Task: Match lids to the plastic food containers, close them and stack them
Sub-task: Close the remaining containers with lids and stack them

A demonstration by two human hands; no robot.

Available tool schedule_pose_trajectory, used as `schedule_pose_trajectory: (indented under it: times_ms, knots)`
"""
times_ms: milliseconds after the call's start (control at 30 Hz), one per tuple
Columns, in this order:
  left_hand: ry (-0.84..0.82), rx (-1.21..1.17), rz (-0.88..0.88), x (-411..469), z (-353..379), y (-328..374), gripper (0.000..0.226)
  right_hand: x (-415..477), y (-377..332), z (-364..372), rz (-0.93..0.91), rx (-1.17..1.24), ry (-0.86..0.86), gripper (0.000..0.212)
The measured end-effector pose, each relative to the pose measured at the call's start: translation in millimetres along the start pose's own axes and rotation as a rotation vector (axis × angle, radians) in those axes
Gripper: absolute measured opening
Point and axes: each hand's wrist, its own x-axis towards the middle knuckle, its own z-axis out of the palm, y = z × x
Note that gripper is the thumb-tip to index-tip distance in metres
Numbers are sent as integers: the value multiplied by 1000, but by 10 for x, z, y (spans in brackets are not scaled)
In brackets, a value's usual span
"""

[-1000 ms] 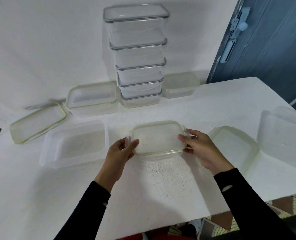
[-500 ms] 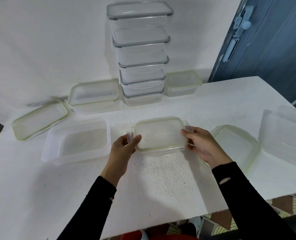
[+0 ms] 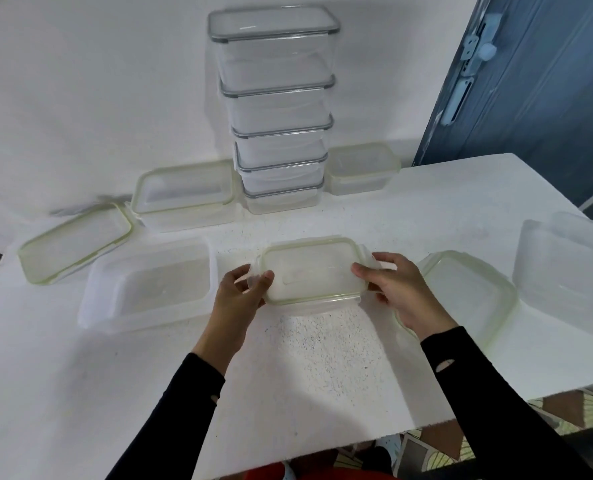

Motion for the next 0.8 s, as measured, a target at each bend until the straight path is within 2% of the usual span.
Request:
schedule_pose_trajectory:
  times_ms: [67, 133, 200, 233, 300, 367, 467, 633, 800]
  knots:
    - [111, 339, 182, -39, 65, -21, 65, -45, 86, 47, -261, -257, 136, 60]
    - [204, 664, 557, -58, 100, -72, 60, -80, 190, 88, -619, -518, 252, 52]
    - [170, 862, 879, -48, 133, -132, 47, -89, 254, 121, -878, -660, 225, 37]
    - [98, 909, 950, -47, 152, -159, 43, -92, 286, 131, -930, -687, 149, 34]
    - [-60, 973, 952, -91, 189, -211, 46, -101, 372, 143, -967, -752, -16, 40]
    - [-149, 1060, 932, -91, 167, -293, 58, -76, 448, 114, -1007, -879, -122, 48]
    - [-155, 1210, 1016, -19, 87, -393, 68, -2, 492, 28, -1057, -1050, -192, 54]
    - [-4, 1166, 1090, 12, 164, -471, 57, 31, 540, 73, -1116, -1028, -112, 47]
    - [59, 1170, 1111, -12, 190, -486, 52, 32, 598, 114, -1161, -989, -34, 44]
